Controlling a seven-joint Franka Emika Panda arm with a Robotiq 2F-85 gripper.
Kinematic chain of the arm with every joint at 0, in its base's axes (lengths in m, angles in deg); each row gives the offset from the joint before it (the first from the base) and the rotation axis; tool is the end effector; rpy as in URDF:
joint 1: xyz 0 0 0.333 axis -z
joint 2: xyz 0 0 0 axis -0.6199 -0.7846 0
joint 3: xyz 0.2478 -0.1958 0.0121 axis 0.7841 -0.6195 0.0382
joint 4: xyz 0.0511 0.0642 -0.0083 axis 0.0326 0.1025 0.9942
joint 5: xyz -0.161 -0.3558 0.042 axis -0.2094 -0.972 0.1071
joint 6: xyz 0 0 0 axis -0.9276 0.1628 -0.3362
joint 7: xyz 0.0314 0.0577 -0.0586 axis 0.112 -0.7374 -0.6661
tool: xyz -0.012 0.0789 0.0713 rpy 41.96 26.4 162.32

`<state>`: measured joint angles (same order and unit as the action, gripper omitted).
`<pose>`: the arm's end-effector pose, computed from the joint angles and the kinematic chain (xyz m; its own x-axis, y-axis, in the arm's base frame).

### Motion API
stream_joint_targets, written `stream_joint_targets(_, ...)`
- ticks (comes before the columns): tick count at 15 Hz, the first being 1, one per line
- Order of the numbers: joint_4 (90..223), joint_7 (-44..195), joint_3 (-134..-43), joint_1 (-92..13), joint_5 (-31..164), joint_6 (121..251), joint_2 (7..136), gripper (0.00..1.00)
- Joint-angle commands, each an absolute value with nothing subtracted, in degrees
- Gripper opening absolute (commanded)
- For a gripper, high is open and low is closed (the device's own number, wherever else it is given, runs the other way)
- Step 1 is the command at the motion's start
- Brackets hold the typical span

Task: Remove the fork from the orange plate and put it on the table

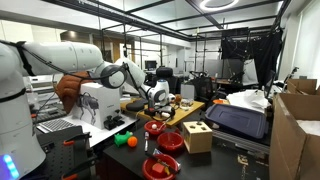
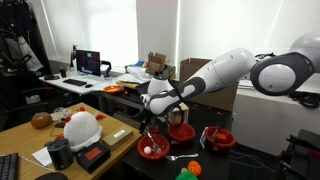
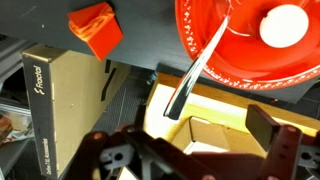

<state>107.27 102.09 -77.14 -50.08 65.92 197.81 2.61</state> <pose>0.7629 0.2067 0.0290 0.7653 0.5639 0.3103 0.5802 -0.8131 0.0467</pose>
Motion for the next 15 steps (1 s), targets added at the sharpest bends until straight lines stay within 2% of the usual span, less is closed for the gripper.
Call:
stream_joint_targets(1, 108.8, 98.6, -79.5, -50.8, 64.8, 200.9, 2.6, 1.0)
stream_joint_targets(5, 109.8, 96.3, -80.7, -51.0, 64.4, 201.0, 2.5, 1.0)
stream_joint_targets(6, 109.9, 96.0, -80.8, -51.0, 64.4, 201.2, 2.5, 0.91)
stream_joint_targets(7, 110.0, 95.8, -80.7, -51.0, 64.4, 201.1, 2.5, 0.72)
stream_joint_targets(15, 109.5, 92.3, -81.2, -51.8, 64.6, 200.7, 2.5, 0.12)
